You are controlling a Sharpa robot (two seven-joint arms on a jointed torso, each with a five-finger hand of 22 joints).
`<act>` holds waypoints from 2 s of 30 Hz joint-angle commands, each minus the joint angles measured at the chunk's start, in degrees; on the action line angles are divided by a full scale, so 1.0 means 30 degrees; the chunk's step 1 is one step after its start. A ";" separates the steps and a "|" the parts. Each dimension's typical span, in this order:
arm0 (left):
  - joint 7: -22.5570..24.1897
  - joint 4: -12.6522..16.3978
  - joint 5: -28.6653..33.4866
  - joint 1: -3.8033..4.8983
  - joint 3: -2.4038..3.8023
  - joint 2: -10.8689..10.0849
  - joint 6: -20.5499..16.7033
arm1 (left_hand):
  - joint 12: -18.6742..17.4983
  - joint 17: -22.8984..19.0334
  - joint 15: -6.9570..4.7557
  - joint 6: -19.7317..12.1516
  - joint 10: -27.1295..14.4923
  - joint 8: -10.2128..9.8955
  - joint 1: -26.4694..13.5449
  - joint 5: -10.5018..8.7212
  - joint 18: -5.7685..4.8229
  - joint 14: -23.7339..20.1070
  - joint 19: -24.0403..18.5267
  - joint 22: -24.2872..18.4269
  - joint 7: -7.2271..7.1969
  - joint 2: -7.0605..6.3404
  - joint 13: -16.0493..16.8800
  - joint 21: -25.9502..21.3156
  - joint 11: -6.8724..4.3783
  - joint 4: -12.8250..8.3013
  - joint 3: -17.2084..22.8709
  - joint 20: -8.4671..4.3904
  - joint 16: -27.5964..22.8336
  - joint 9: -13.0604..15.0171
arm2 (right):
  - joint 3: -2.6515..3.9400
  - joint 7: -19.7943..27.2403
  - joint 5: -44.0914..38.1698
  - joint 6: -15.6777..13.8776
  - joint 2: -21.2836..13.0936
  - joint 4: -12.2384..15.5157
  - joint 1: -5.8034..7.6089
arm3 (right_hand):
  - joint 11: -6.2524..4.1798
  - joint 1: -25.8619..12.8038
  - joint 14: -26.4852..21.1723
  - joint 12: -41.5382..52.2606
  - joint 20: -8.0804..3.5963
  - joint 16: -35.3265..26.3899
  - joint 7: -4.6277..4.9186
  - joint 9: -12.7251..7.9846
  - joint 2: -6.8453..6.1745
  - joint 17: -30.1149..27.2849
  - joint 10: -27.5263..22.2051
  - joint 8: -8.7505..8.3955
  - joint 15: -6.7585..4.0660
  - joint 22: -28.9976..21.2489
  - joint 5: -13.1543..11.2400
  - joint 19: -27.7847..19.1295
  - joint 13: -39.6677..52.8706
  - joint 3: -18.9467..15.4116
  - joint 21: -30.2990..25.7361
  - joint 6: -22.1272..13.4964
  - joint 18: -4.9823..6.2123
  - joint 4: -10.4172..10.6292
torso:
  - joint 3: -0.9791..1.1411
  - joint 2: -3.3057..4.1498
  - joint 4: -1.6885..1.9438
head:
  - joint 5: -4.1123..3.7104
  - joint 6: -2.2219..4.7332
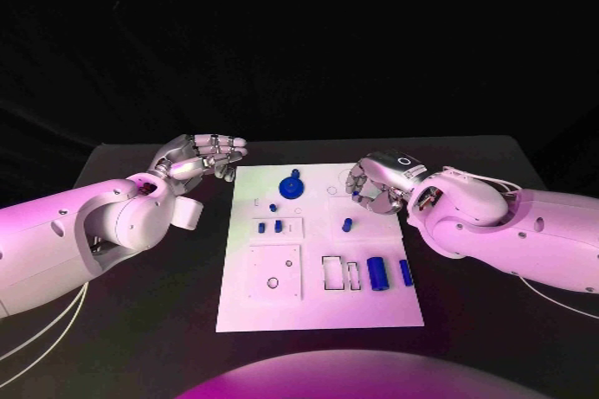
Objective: Assemble the parts on the task board
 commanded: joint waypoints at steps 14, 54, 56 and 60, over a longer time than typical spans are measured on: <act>0.0188 -0.0294 -0.0105 -0.0057 0.0015 0.0626 0.0095 | 0.0118 -0.0008 0.0078 -0.0157 -0.0089 -0.0041 -0.0103 0.0055 0.0282 -0.0064 0.0088 -0.0025 0.0040 0.0037 -0.0001 -0.0023 0.0013 -0.0068 -0.0041 0.0059 0.0130 -0.0017 | 0.0003 0.2473 0.2111 -0.2600 0.1861 0.1289 -0.1491 | -0.0918 -0.0203 0.1012 -0.0029 -0.0058 0.0091 0.0051 0.0064 0.0127 -0.0082 0.1025 0.0022 -0.0096 -0.0092 0.0133 -0.0144 0.1142 0.1605 -0.0087 0.0065 -0.0301 -0.1744 | 0.0026 0.0018 -0.0008 | 0.2167 -0.0014; 0.0045 -0.0941 -0.0767 -0.0084 0.0017 0.1420 0.0437 | 0.0181 -0.0052 0.0106 -0.0109 -0.0134 0.0021 -0.0105 0.0052 0.0282 -0.0109 0.0084 -0.0026 0.0034 0.0087 0.0002 -0.0014 0.0027 -0.0115 -0.0034 0.0092 0.0159 -0.0013 | -0.0089 0.2587 0.1743 -0.1109 0.3834 0.0048 -0.3650 | -0.0888 -0.0252 0.0999 -0.0094 -0.0049 0.0077 0.0078 0.0097 0.0174 -0.0138 0.0979 -0.0024 -0.0076 -0.0215 0.0126 -0.0283 0.1182 0.1701 -0.0293 -0.0001 -0.0248 -0.1877 | 0.0023 0.0026 0.0080 | 0.3826 -0.0509; 0.0016 -0.0930 -0.0774 -0.0084 0.0017 0.1397 0.0479 | 0.0181 -0.0052 0.0106 -0.0109 -0.0134 0.0021 -0.0105 0.0052 0.0282 -0.0109 0.0084 -0.0026 0.0034 0.0087 0.0002 -0.0014 0.0027 -0.0115 -0.0034 0.0092 0.0159 -0.0013 | -0.0089 0.2568 0.1729 -0.1124 0.3867 0.0026 -0.3679 | -0.0888 -0.0252 0.0999 -0.0094 -0.0049 0.0077 0.0078 0.0097 0.0174 -0.0138 0.0979 -0.0024 -0.0076 -0.0215 0.0126 -0.0283 0.1182 0.1701 -0.0293 -0.0001 -0.0248 -0.1877 | 0.0022 0.0026 0.0075 | 0.3841 -0.0509; -0.0015 -0.0910 -0.0784 -0.0083 0.0017 0.1335 0.0506 | 0.0192 -0.0100 0.0113 -0.0109 -0.0165 0.0036 -0.0121 0.0047 0.0282 -0.0148 0.0075 -0.0027 0.0035 0.0081 -0.0002 -0.0014 0.0032 -0.0128 -0.0046 0.0100 0.0157 -0.0015 | -0.0090 0.2539 0.1705 -0.1133 0.3918 -0.0019 -0.3711 | -0.0875 -0.0310 0.1006 -0.0119 -0.0039 0.0100 0.0095 0.0121 0.0195 -0.0104 0.0970 -0.0041 -0.0063 -0.0174 0.0115 -0.0274 0.1210 0.1726 -0.0255 -0.0024 -0.0256 -0.1932 | 0.0003 0.0020 0.0073 | 0.3833 -0.0509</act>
